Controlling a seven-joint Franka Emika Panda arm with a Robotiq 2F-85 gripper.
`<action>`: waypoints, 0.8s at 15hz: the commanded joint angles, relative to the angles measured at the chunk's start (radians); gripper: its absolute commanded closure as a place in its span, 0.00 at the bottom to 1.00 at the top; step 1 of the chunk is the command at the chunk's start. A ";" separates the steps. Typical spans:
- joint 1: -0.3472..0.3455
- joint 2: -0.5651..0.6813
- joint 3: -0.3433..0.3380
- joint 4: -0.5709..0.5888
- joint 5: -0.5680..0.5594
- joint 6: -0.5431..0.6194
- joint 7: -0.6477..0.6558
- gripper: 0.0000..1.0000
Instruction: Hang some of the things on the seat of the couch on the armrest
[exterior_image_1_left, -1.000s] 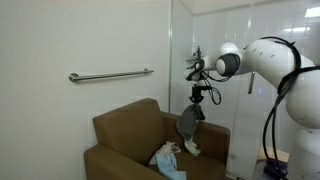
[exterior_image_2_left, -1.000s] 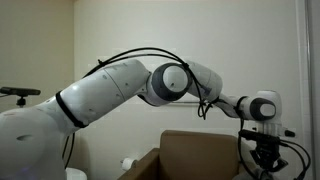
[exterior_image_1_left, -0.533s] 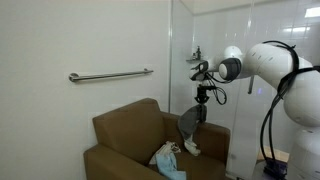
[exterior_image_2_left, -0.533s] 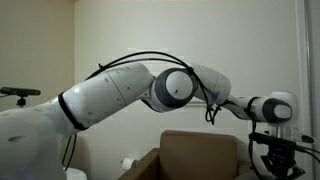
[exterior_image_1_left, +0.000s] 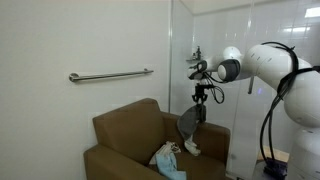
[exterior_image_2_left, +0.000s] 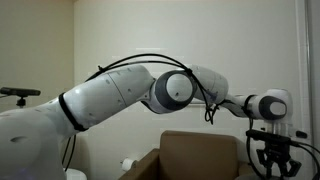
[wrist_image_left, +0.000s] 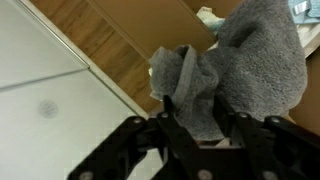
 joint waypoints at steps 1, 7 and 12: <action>0.016 -0.007 -0.003 0.016 -0.001 -0.005 0.023 0.23; 0.041 -0.065 0.001 -0.025 0.008 0.137 -0.005 0.00; 0.090 -0.223 0.037 -0.203 -0.006 0.376 -0.186 0.00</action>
